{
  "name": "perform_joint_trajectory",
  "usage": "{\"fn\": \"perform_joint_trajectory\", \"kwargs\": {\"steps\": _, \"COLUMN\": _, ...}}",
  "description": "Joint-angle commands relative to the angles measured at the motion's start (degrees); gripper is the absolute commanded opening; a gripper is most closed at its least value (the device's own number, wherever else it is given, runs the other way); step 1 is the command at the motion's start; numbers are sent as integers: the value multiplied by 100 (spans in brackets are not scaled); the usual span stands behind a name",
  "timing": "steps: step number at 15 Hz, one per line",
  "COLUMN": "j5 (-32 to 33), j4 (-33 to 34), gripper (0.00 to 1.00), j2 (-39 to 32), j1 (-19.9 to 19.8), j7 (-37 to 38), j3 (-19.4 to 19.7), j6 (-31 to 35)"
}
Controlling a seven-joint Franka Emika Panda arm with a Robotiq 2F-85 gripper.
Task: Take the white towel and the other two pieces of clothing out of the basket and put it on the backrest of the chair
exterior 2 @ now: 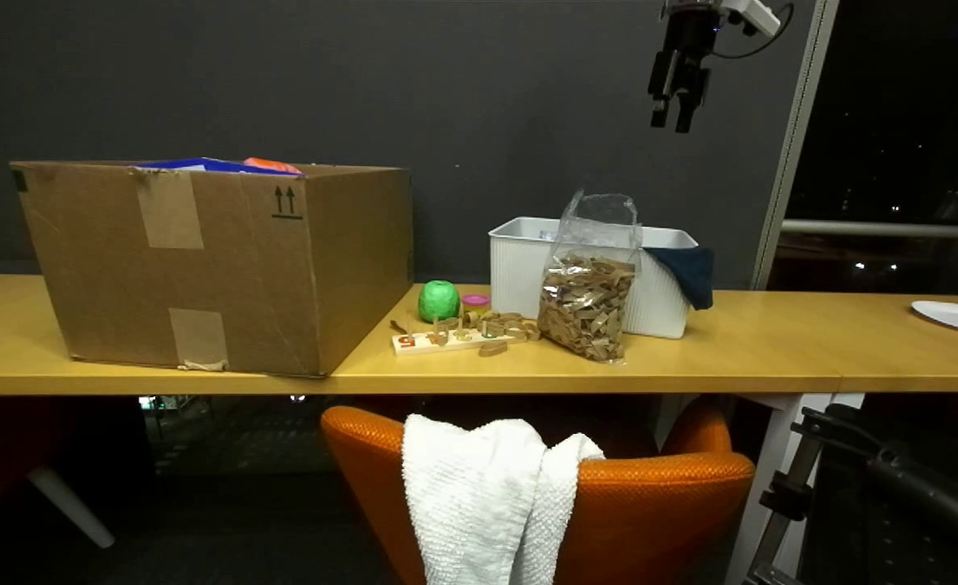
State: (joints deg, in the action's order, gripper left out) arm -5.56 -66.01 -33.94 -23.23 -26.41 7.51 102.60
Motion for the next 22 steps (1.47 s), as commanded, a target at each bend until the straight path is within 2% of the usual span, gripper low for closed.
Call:
{"fn": "perform_joint_trajectory", "kwargs": {"steps": 1, "j5": -218, "j4": 653, "gripper": 100, "j2": -521, "j1": -246, "j7": 13, "j3": -117, "j6": -145}}
{"fn": "perform_joint_trajectory", "kwargs": {"steps": 7, "j5": -264, "j4": 1335, "gripper": 100, "j2": -1415, "j1": -440, "j7": 3, "j3": -244, "j6": -61}}
{"fn": "perform_joint_trajectory", "kwargs": {"steps": 15, "j5": 84, "j4": 2363, "gripper": 100, "j2": -2655, "j1": -113, "j7": 319, "j3": -296, "j6": -21}}
{"fn": "perform_joint_trajectory", "kwargs": {"steps": 22, "j5": 78, "j4": 2980, "gripper": 100, "j2": -3249, "j1": -54, "j7": 571, "j3": -173, "j6": 57}}
